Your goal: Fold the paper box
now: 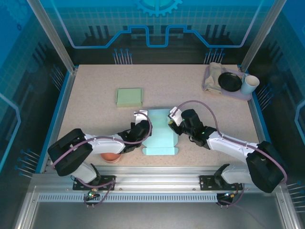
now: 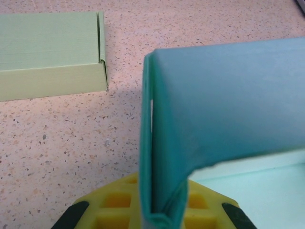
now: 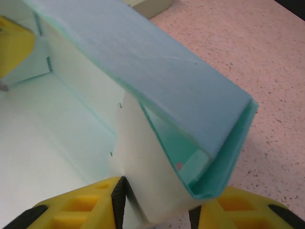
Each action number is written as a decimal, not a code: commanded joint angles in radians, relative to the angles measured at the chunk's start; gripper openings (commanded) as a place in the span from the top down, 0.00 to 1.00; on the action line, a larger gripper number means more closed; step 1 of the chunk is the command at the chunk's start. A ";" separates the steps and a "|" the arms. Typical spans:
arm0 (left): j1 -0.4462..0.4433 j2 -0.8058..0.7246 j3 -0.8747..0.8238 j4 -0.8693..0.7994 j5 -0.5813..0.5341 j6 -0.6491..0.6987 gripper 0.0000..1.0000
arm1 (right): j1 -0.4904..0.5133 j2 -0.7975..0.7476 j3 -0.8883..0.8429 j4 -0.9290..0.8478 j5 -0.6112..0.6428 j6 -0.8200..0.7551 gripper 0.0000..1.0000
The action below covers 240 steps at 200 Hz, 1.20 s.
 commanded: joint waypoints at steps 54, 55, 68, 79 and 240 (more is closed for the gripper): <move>-0.056 0.046 0.131 -0.237 -0.132 -0.206 0.91 | 0.022 0.109 0.062 0.096 0.378 0.213 0.75; -0.057 0.047 0.135 -0.247 -0.138 -0.213 0.91 | 0.023 0.113 0.064 0.091 0.388 0.219 0.75; -0.058 0.065 0.189 -0.407 -0.217 -0.337 0.91 | 0.028 0.146 0.095 0.033 0.523 0.280 0.75; -0.058 0.082 0.228 -0.507 -0.260 -0.416 0.91 | 0.034 0.170 0.114 -0.003 0.614 0.310 0.75; -0.084 0.019 0.243 -0.588 -0.218 -0.492 0.90 | -0.015 0.258 0.050 0.238 0.171 0.312 0.65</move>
